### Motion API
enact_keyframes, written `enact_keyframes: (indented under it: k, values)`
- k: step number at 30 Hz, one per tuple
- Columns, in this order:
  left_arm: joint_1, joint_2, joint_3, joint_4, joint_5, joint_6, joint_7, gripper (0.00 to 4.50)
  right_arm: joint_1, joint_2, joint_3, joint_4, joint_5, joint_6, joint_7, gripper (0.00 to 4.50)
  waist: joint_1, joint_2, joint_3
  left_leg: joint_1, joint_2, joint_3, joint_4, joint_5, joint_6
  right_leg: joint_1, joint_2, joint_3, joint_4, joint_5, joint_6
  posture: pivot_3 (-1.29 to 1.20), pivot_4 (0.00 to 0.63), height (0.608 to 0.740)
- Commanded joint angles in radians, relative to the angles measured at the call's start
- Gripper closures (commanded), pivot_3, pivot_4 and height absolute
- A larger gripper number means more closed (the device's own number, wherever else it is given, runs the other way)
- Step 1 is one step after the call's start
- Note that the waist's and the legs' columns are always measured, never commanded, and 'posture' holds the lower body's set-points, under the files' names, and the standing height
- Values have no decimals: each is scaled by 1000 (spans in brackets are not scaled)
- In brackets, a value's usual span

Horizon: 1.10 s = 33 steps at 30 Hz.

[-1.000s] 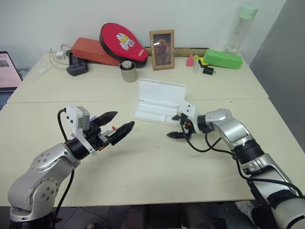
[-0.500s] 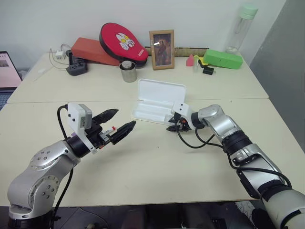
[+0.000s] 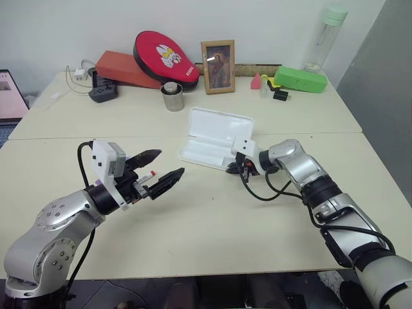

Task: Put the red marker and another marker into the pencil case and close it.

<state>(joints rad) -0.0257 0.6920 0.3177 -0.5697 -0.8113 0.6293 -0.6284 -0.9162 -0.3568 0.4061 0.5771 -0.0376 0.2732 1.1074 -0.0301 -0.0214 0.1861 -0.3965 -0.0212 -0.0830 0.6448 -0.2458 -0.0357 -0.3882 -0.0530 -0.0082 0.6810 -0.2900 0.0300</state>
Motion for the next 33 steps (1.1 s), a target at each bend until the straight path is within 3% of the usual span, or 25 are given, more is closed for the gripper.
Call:
enact_keyframes:
  k: [1,11,27,33]
  values:
    - [48,61,38,-54,-21,7,-69,0,57,-60,-6,-191,51,-86,140,4456,0,0,0,0,0,0,0,0,0,0,0,0,0,0,0,0,150,740]
    - [190,140,133,-107,-49,15,-160,0,181,-172,22,-390,38,-152,258,4456,1,1,1,0,1,0,0,0,0,0,-1,0,0,0,0,0,150,740]
    - [161,144,122,-94,-53,19,-147,0,176,-142,28,-314,-2,-134,213,4456,0,1,1,0,1,0,0,0,0,0,-1,0,0,0,0,0,150,740]
    - [159,142,113,-91,-48,16,-152,0,183,-141,17,-351,15,-100,217,2913,1,1,1,0,1,0,0,0,0,0,-1,0,0,0,0,0,150,740]
